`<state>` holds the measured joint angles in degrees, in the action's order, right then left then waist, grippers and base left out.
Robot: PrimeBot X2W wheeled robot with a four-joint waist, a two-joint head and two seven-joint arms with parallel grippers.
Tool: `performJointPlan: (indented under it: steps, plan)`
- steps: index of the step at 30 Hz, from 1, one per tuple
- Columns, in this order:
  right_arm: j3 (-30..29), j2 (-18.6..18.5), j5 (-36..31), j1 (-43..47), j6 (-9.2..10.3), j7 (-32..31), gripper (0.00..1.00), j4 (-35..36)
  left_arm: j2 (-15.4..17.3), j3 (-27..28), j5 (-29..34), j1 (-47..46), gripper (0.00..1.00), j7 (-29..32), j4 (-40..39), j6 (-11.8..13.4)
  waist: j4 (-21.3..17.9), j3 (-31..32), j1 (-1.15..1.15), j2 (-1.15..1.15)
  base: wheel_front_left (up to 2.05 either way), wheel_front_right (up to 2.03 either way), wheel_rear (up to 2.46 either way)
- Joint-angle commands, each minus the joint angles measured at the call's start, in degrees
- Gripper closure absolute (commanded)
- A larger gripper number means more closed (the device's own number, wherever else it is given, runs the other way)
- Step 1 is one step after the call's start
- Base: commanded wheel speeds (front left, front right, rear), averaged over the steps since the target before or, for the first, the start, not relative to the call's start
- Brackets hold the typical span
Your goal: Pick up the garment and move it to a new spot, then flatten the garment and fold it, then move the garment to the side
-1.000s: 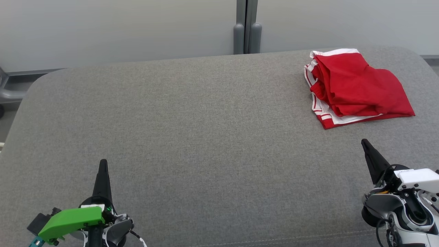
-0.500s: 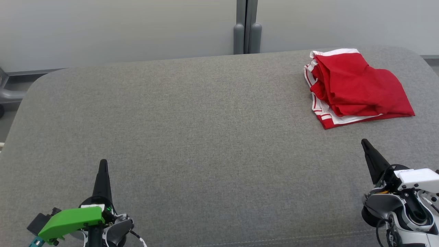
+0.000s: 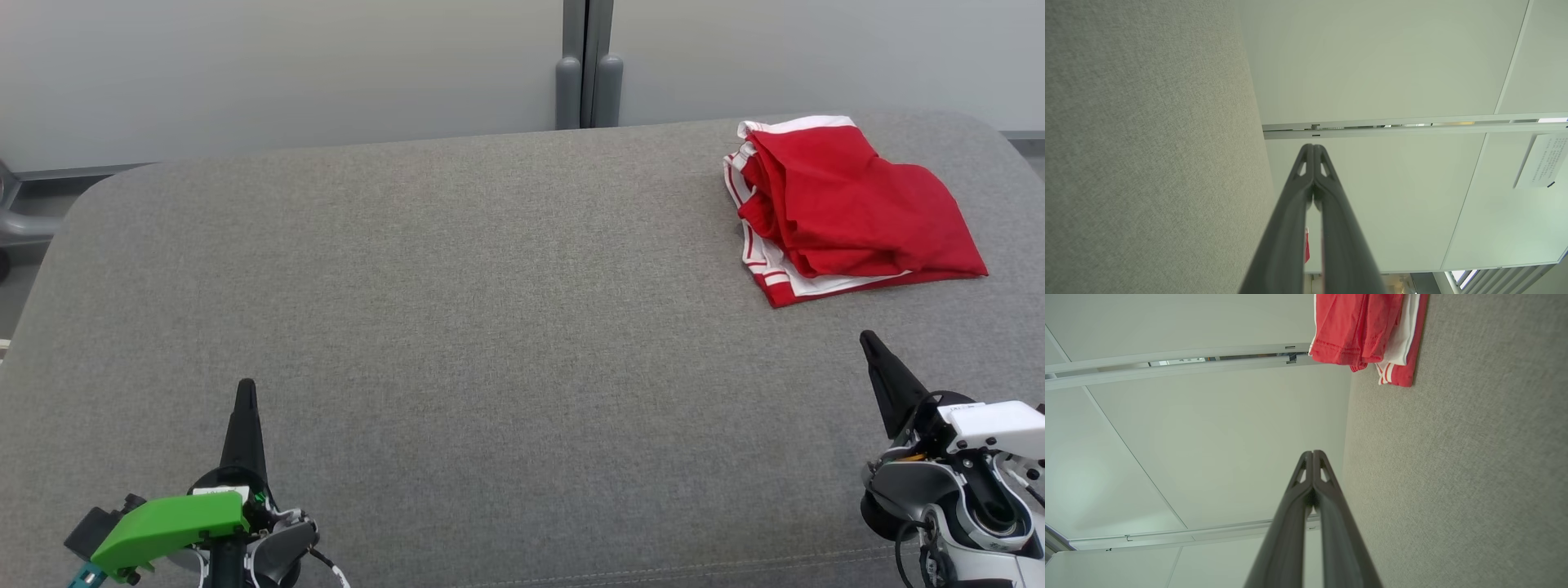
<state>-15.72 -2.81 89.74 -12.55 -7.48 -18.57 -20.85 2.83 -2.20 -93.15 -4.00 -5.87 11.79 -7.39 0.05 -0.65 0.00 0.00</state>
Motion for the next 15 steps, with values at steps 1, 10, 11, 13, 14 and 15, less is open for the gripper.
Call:
performJointPlan:
  steps: [1, 10, 11, 13, 14, 15]
  plan:
    - [0.0, -0.1, 0.2, -0.5, -0.02, -0.3, 1.00, 0.0, 0.1, -0.1, -0.2, -0.6, 1.00, 0.1, 0.0, -0.3, 0.0, 0.0, 0.00, 0.00, 0.00, 0.00, 0.00]
    - [0.0, -0.1, 0.2, -0.5, -0.02, -0.3, 1.00, 0.0, 0.1, -0.1, -0.2, -0.6, 1.00, 0.1, 0.0, -0.3, 0.0, 0.0, 0.00, 0.00, 0.00, 0.00, 0.00]
    - [0.0, -0.1, 0.2, -0.5, -0.02, -0.3, 1.00, 0.0, 0.1, -0.1, -0.2, -0.6, 1.00, 0.1, 0.0, -0.3, 0.0, 0.0, 0.00, 0.00, 0.00, 0.00, 0.00]
    - [0.0, -0.1, 0.2, -0.5, -0.02, -0.3, 1.00, 0.0, 0.1, -0.1, -0.2, -0.6, 1.00, 0.1, 0.0, -0.3, 0.0, 0.0, 0.00, 0.00, 0.00, 0.00, 0.00]
    - [0.0, -0.1, 0.2, -0.5, -0.02, -0.3, 1.00, 0.0, 0.1, -0.1, -0.2, -0.6, 1.00, 0.1, 0.0, -0.3, 0.0, 0.0, 0.00, 0.00, 0.00, 0.00, 0.00]
    - [0.0, -0.1, 0.2, -0.5, -0.02, -0.3, 1.00, 0.0, 0.1, -0.1, -0.2, -0.6, 1.00, 0.1, 0.0, -0.3, 0.0, 0.0, 0.00, 0.00, 0.00, 0.00, 0.00]
